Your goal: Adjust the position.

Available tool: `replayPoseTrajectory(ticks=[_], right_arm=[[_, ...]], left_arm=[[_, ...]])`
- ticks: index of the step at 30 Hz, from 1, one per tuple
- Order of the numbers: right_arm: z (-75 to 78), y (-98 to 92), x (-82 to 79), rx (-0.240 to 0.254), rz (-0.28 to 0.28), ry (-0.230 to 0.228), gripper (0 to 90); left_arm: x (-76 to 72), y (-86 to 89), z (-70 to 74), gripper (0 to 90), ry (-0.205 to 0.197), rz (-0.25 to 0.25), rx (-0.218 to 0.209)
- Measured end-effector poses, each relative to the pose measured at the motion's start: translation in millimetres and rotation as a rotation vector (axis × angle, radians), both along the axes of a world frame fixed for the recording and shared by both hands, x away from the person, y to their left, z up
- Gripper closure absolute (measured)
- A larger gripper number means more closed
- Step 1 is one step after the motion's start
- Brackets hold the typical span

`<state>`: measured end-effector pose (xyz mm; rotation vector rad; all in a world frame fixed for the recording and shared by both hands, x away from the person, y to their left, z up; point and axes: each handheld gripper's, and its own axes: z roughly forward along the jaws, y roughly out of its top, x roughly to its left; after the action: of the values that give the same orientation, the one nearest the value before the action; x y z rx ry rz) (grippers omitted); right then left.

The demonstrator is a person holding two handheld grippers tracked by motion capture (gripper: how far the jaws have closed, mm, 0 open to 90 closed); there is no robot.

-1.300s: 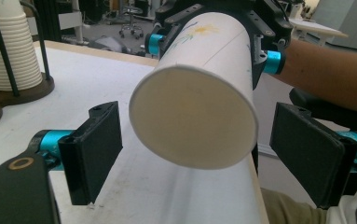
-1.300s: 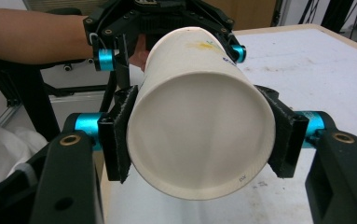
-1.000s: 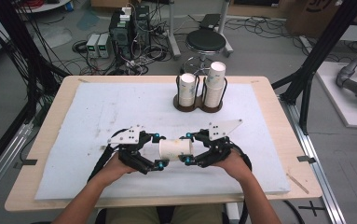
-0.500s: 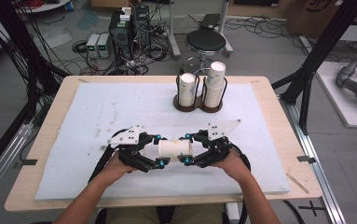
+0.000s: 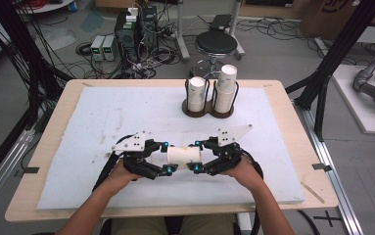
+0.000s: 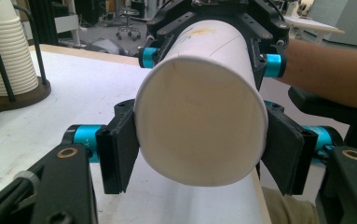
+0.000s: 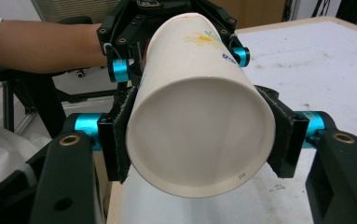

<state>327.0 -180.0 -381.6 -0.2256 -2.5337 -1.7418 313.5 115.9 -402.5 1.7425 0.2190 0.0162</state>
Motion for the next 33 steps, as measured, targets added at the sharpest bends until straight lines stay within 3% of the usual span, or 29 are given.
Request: replayPoseTrajectory(ticks=[6, 9, 11, 20, 24, 30, 33], right_arm=[[0.5, 1.0, -0.5, -0.009, -0.02, 0.006, 32.8], [1.7, 0.3, 0.1, 0.006, -0.058, 0.015, 23.3], [3.0, -1.0, -0.1, 0.011, -0.07, 0.024, 21.9], [15.2, -5.9, -1.9, 0.006, -0.112, -0.029, 21.3], [21.7, -4.8, -1.8, -0.035, -0.13, -0.065, 21.3], [29.6, 3.2, 0.1, -0.089, -0.134, -0.098, 21.3], [34.1, 7.0, 1.6, -0.126, -0.139, -0.13, 21.3]], left_arm=[[-0.4, -0.3, 1.0, 34.2, 0.004, 0.001, 0.006], [-0.2, 0.8, 1.4, 34.1, 0.011, 0.0, 0.007], [-0.3, 2.0, 2.0, 34.1, 0.013, 0.005, 0.006], [1.4, 9.3, 12.9, 33.7, 0.003, 0.027, 0.042], [5.4, 14.8, 26.1, 33.7, 0.003, 0.053, 0.13], [9.4, 18.1, 41.2, 34.0, -0.009, 0.065, 0.204], [12.5, 18.6, 51.0, 34.0, -0.01, 0.076, 0.264]])
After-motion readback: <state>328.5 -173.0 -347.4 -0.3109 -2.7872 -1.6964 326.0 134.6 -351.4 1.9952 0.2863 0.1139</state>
